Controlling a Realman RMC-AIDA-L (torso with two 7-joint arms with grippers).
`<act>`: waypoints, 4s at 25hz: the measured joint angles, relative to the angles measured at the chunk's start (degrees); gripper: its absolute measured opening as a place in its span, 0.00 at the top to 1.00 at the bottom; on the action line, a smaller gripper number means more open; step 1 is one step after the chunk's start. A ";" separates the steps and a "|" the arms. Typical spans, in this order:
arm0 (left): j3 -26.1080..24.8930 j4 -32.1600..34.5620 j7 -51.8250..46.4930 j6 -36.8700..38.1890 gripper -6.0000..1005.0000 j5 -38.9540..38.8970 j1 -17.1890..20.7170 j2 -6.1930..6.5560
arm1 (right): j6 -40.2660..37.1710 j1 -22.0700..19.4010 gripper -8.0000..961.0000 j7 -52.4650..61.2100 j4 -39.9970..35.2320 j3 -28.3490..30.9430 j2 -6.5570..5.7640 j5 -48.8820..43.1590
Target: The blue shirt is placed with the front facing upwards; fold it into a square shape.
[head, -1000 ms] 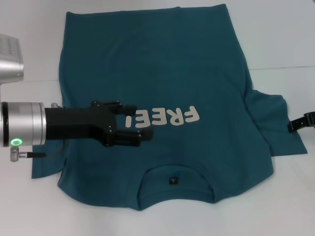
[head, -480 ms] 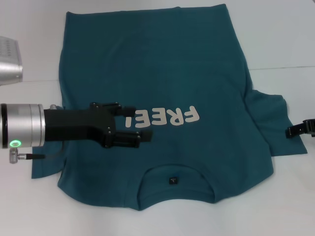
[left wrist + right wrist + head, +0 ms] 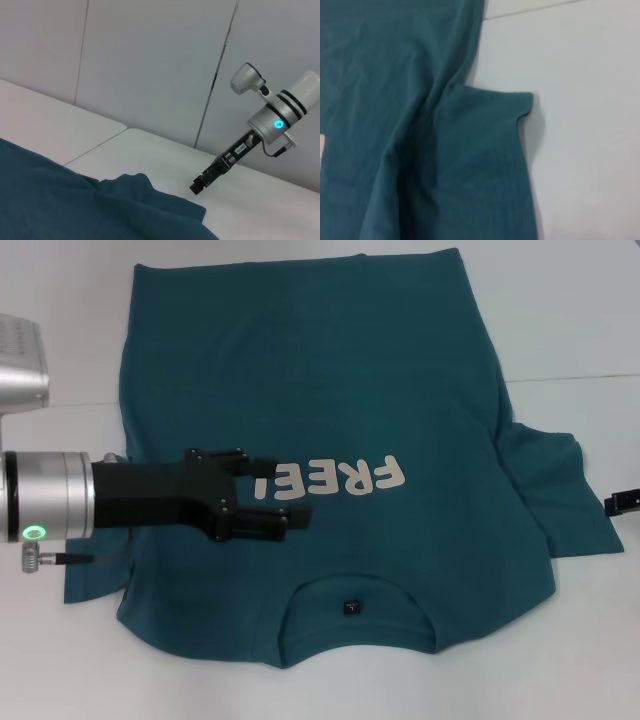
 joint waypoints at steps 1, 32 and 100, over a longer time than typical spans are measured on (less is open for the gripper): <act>0.03 0.00 0.04 0.01 0.10 0.00 0.00 -0.05 | 0.00 0.09 0.11 -0.01 0.04 -0.12 0.13 -0.05; 0.11 -0.01 0.15 -0.33 0.10 1.44 0.13 -0.12 | 6.33 0.37 0.11 -2.92 2.17 0.12 3.39 0.80; 0.11 -0.06 0.34 -0.61 0.10 2.98 0.30 -0.29 | 7.19 2.09 0.22 -3.14 4.79 -0.21 4.46 3.51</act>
